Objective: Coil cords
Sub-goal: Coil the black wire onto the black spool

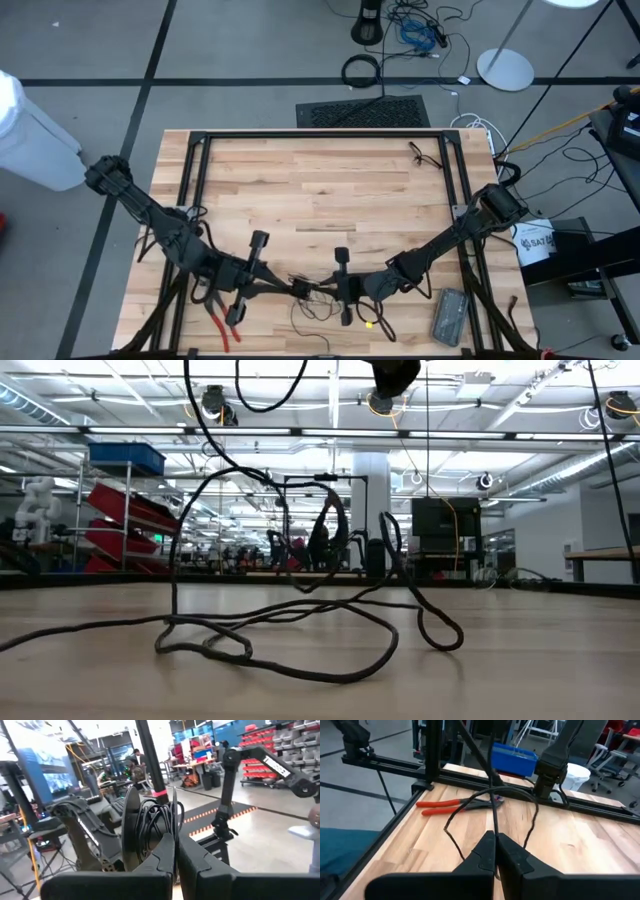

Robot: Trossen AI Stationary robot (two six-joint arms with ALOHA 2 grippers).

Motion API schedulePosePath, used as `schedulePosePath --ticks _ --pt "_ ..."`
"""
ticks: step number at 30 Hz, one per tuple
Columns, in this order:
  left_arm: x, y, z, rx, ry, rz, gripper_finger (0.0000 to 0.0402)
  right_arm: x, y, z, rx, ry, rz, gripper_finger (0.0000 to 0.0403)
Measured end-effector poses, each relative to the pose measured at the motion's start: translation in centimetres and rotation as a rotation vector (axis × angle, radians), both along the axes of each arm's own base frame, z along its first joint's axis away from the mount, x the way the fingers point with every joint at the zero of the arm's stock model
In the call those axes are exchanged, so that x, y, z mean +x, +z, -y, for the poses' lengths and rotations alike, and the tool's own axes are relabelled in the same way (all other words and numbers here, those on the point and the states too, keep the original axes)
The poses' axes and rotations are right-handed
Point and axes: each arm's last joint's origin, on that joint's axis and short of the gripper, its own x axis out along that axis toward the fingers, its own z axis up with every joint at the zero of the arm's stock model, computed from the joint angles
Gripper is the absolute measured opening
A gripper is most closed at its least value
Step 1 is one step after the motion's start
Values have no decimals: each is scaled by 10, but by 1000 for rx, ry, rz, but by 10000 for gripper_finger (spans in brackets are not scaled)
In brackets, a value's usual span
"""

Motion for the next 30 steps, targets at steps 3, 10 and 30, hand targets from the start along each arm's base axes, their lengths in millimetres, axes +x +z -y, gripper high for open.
schedulePosePath --ticks 3,10,30 --pt "-3 4 -3 -10 25 9 8 -1 -1 -1 6 0 -11 1" --pt "-16 11 -12 -98 71 -39 8 -9 -13 -6 11 -32 -122 0" --pt "-37 13 -15 -129 30 -139 8 -21 -27 -10 -3 -95 -257 0"
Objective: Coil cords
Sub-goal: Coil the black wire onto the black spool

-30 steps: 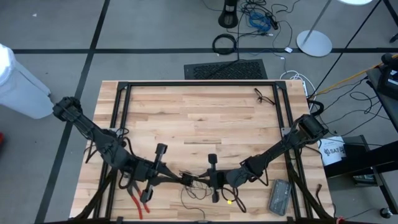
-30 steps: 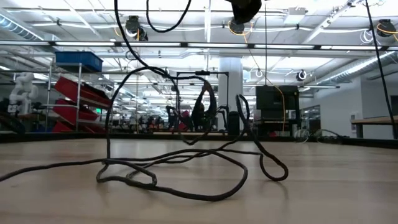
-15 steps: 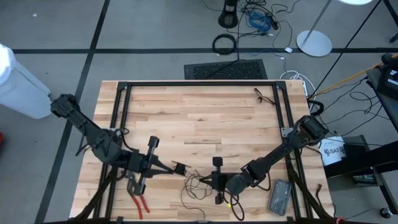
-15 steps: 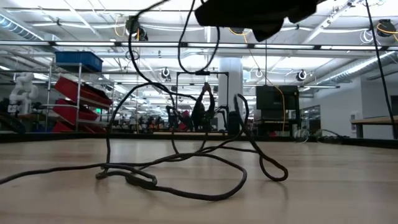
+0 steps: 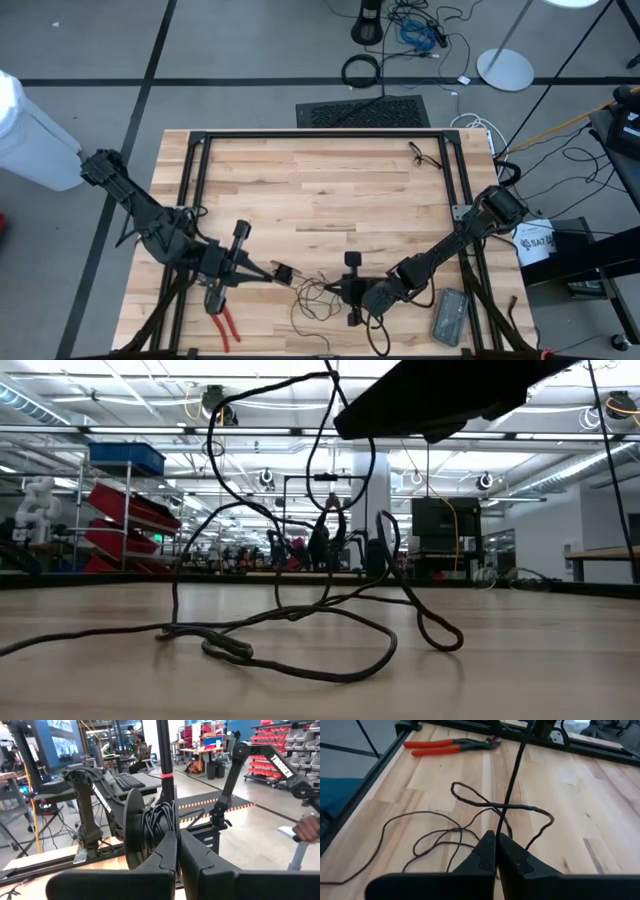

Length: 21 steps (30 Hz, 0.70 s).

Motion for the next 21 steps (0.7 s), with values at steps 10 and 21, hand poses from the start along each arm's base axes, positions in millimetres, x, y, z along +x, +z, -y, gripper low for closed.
schedulePosePath --ticks 10,21 --pt "-1 -2 -1 -6 -1 -30 8 -12 9 2 20 -11 -64 0" --pt "-1 -3 -1 1 -1 -40 8 -30 21 -3 38 -4 -109 0"
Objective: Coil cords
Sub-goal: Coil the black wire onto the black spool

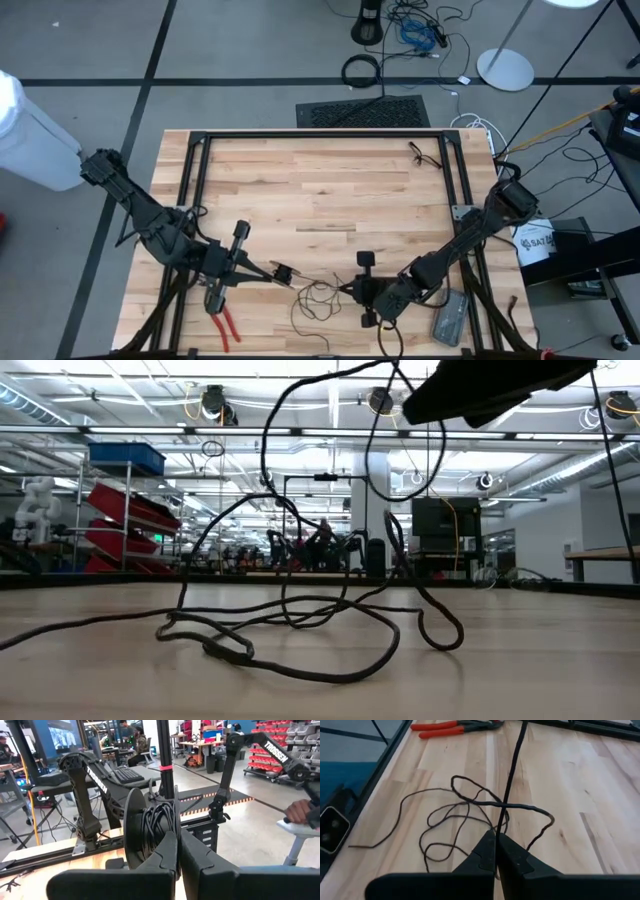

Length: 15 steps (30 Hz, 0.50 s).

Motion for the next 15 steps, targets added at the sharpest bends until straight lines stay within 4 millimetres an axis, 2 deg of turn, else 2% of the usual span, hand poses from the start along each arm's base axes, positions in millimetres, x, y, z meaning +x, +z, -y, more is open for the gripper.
schedulePosePath --ticks 15 --pt "0 -4 -1 10 39 -42 8 -20 12 -9 67 54 -50 0"
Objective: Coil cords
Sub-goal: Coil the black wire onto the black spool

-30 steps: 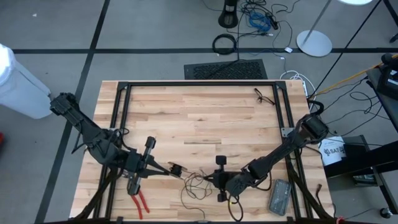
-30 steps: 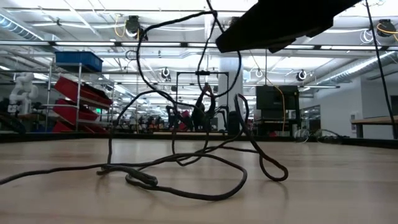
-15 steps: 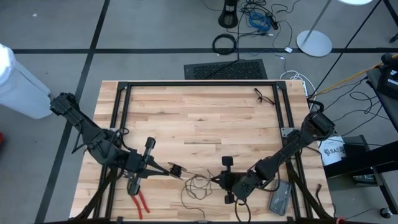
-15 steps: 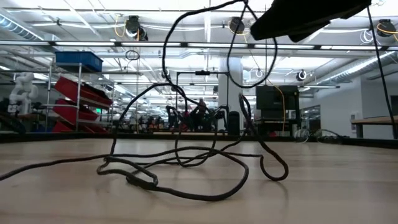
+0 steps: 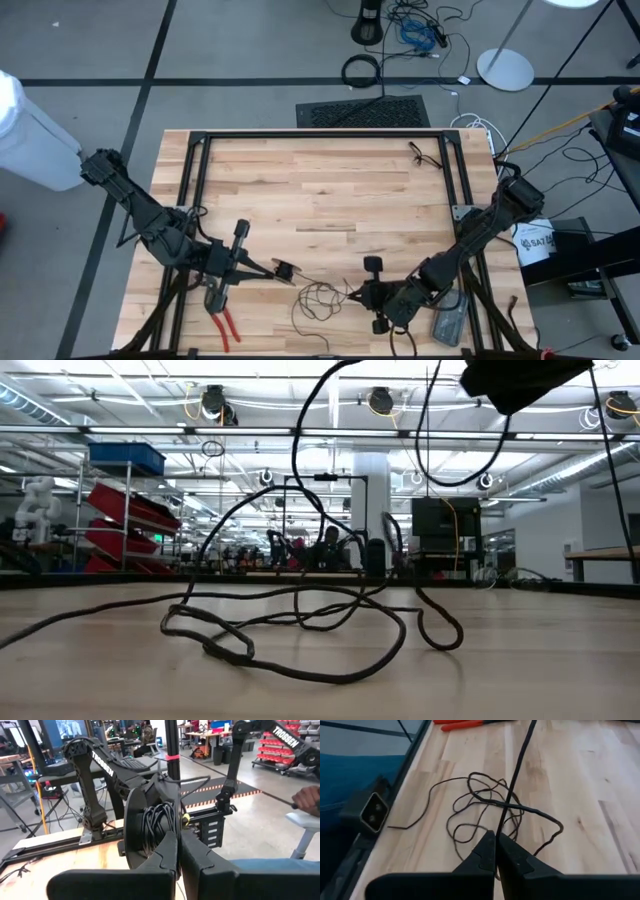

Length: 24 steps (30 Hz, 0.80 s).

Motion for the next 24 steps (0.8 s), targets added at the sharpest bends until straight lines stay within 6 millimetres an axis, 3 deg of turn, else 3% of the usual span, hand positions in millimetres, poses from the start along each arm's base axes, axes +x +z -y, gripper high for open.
schedulePosePath --ticks 13,16,24 --pt "0 -1 -1 10 19 -11 8 -2 2 -3 9 15 9 3" --pt "0 0 -1 -8 24 -9 8 0 4 0 -56 -75 78 19" --pt "0 -2 -1 -5 25 -26 8 1 5 1 -80 -87 97 91"
